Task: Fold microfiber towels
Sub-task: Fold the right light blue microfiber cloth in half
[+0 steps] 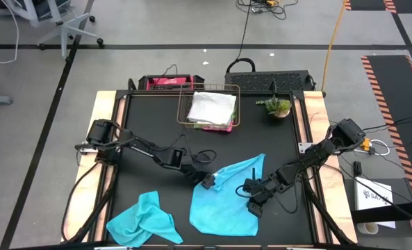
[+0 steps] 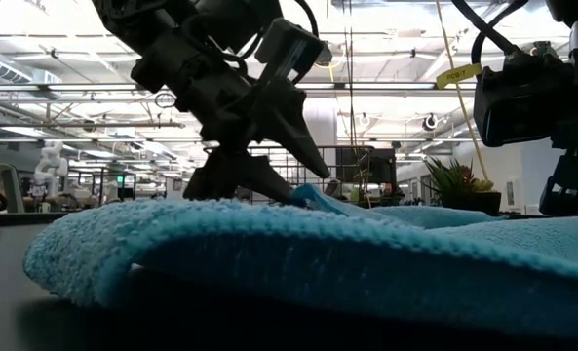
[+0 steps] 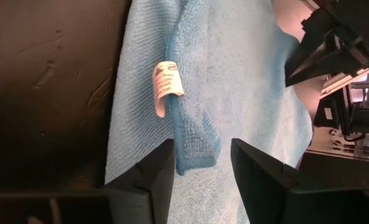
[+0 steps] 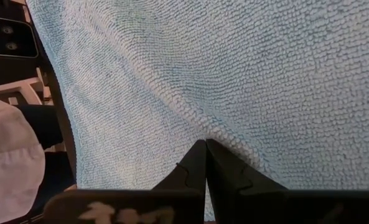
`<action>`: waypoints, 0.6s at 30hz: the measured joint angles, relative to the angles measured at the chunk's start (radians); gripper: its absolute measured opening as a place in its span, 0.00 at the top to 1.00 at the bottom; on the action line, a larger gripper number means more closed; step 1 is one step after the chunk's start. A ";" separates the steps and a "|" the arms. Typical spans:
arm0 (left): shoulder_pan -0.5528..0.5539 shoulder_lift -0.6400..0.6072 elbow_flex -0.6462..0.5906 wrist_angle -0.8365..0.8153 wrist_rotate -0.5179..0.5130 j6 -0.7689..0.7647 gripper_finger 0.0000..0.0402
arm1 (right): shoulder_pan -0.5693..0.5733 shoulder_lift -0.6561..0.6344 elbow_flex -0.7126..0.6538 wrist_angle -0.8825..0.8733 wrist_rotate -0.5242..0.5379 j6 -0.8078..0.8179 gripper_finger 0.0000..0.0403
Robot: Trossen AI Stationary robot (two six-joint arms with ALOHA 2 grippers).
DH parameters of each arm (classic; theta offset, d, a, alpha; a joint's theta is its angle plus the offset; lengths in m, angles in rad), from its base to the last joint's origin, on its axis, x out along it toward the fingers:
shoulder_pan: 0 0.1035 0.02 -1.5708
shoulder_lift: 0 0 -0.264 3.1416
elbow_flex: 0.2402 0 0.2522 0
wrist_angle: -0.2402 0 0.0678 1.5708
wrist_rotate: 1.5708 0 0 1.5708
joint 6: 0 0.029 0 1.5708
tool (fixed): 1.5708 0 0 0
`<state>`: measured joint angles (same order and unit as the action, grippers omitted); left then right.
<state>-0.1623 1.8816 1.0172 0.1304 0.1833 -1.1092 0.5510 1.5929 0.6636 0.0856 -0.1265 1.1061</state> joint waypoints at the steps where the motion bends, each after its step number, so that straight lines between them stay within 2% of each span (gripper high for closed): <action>1: 0.000 0.000 0.000 0.003 -0.002 0.000 0.60 | 0.000 0.000 0.000 0.000 0.000 0.000 1.00; 7: 0.005 0.000 0.000 0.002 -0.008 -0.002 0.64 | 0.000 0.000 0.000 0.000 0.000 0.001 1.00; 10: 0.005 0.000 0.000 0.001 -0.008 0.009 0.75 | 0.000 0.000 0.000 0.000 -0.001 0.008 1.00; 14: 0.005 -0.004 0.000 0.001 -0.009 0.051 0.96 | 0.000 0.000 0.000 0.000 -0.004 0.008 1.00; 18: 0.006 -0.008 0.000 0.002 -0.027 0.058 0.97 | 0.000 0.000 0.000 0.000 -0.004 0.008 1.00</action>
<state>-0.1560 1.8735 1.0172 0.1327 0.1566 -1.0515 0.5510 1.5929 0.6640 0.0856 -0.1307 1.1141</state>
